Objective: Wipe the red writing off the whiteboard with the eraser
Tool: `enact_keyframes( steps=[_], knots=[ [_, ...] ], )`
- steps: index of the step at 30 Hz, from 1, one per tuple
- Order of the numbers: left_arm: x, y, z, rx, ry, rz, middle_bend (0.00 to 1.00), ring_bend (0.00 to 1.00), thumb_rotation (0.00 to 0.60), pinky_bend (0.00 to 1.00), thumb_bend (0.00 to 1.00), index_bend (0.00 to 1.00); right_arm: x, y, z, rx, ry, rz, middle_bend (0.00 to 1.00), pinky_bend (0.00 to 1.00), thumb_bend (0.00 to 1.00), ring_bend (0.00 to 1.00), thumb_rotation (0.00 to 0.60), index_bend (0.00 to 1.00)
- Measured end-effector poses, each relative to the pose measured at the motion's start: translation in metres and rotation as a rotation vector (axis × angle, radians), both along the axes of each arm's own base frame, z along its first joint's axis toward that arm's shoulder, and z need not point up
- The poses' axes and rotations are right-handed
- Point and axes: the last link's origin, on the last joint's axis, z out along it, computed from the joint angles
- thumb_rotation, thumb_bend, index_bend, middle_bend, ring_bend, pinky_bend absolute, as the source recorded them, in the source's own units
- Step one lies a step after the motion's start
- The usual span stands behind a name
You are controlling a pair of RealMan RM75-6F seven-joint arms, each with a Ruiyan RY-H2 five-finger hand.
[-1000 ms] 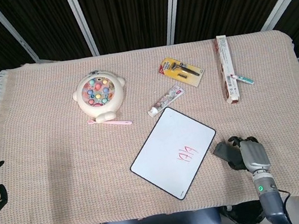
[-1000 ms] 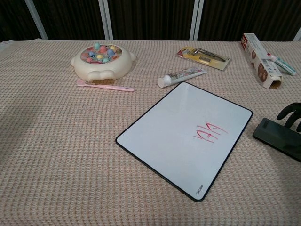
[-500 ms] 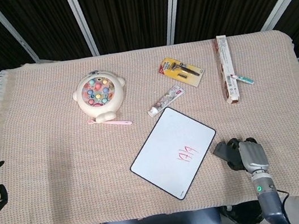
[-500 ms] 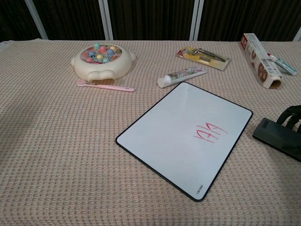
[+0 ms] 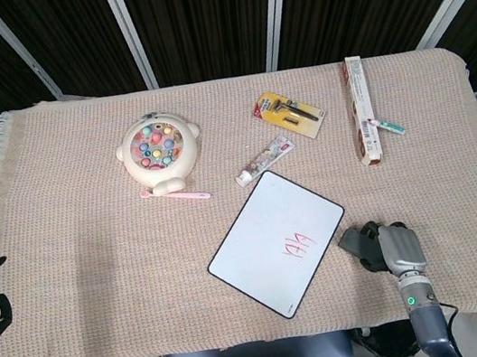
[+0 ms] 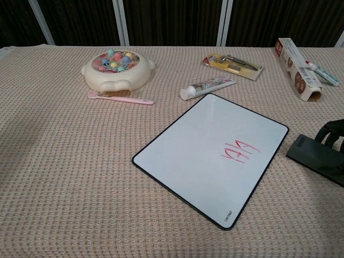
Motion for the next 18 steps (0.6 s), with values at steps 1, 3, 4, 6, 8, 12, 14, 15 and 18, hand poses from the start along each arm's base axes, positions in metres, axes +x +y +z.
enact_keyframes(
  steps=[1, 3, 4, 6, 8, 12, 14, 15, 18],
  knots=[
    [0.000, 0.000, 0.000, 0.000, -0.001, 0.000, 0.09, 0.02, 0.600, 0.01, 0.64, 0.16, 0.000, -0.001, 0.000, 0.001, 0.002, 0.003, 0.51, 0.25, 0.41, 0.50, 0.600, 0.49],
    [0.000, 0.000, 0.000, 0.002, -0.003, 0.001, 0.09, 0.02, 0.600, 0.01, 0.64, 0.16, 0.001, -0.002, 0.000, 0.001, -0.008, 0.005, 0.51, 0.25, 0.41, 0.50, 0.600, 0.49],
    [0.000, 0.000, 0.001, 0.003, -0.003, 0.001, 0.09, 0.02, 0.600, 0.01, 0.64, 0.16, 0.001, -0.003, 0.001, 0.000, -0.017, 0.006, 0.51, 0.25, 0.41, 0.50, 0.600, 0.49],
    [0.000, 0.000, 0.000, 0.002, -0.003, 0.002, 0.09, 0.02, 0.600, 0.01, 0.64, 0.16, 0.002, -0.006, 0.003, -0.005, -0.042, 0.014, 0.51, 0.25, 0.41, 0.50, 0.600, 0.49],
    [0.000, 0.000, 0.000, 0.001, -0.003, 0.002, 0.09, 0.02, 0.600, 0.01, 0.64, 0.16, 0.004, -0.011, 0.008, -0.010, -0.064, 0.038, 0.51, 0.25, 0.41, 0.50, 0.600, 0.49],
    [0.000, 0.000, 0.000, 0.001, -0.003, 0.002, 0.09, 0.02, 0.600, 0.01, 0.64, 0.16, 0.009, -0.025, 0.022, -0.020, -0.065, 0.112, 0.51, 0.25, 0.41, 0.50, 0.600, 0.49],
    [0.000, 0.000, 0.000, 0.002, -0.004, 0.003, 0.09, 0.02, 0.600, 0.01, 0.64, 0.16, 0.013, -0.034, 0.028, -0.032, -0.054, 0.143, 0.51, 0.25, 0.41, 0.50, 0.600, 0.49],
    [0.000, 0.000, 0.000, 0.002, -0.004, 0.004, 0.09, 0.02, 0.600, 0.01, 0.64, 0.16, 0.016, -0.039, 0.031, -0.037, -0.051, 0.160, 0.51, 0.25, 0.41, 0.50, 0.600, 0.49],
    [0.000, 0.000, 0.000, 0.002, -0.003, 0.005, 0.09, 0.02, 0.600, 0.01, 0.64, 0.16, 0.023, -0.046, 0.033, -0.033, -0.048, 0.192, 0.51, 0.25, 0.41, 0.50, 0.600, 0.49]
  ],
)
